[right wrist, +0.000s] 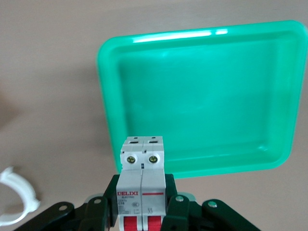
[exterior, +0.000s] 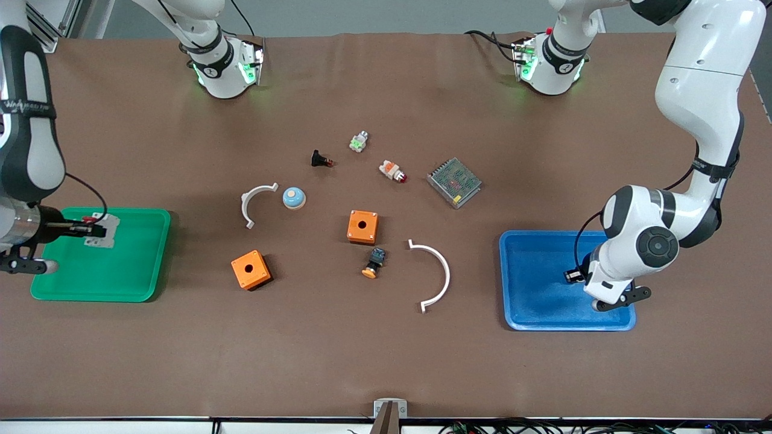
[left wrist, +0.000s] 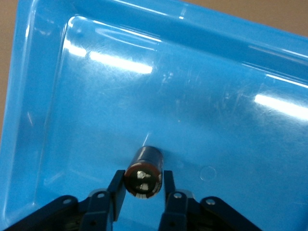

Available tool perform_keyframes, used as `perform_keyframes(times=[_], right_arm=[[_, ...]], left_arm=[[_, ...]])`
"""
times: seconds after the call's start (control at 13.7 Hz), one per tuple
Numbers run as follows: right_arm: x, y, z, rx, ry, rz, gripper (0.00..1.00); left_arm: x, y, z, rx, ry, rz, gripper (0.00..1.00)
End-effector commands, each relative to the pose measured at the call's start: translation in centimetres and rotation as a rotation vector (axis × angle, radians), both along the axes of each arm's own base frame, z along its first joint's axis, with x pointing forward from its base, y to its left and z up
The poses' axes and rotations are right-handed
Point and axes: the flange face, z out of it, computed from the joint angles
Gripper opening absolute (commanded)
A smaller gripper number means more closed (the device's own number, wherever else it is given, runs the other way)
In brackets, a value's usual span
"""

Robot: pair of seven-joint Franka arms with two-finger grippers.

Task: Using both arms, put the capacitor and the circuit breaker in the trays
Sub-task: 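Release the capacitor in the blue tray while the right gripper releases the breaker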

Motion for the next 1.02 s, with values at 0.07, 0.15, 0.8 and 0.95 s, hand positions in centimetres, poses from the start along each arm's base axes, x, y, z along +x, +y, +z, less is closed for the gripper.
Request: perform_keyframes(times=[0.07,0.15,0.8,0.95], right_arm=[[1.2,-5.3,-3.3,0.004,-0.048,0.045,0.23],[1.1,-6.2,-4.8,0.006,-0.052,0.035,0.23],[1.1,-8.6,-12.0,0.023,-0.067,0.034,0.24],[1.1,-8.8,-12.4,0.013,-0.081,0.043,0.24]], left_arm=[[0.2,-0.3,4.7,0.02,-0.037,-0.014,1.0],[-0.1,-0.7,7.3,0.039,-0.021,-0.02,1.0],[-2.9,-3.9,28.7,0.109,-0.017,-0.156,1.0],[-4.1,-4.1,32.6,0.113,-0.01,-0.152,1.0]])
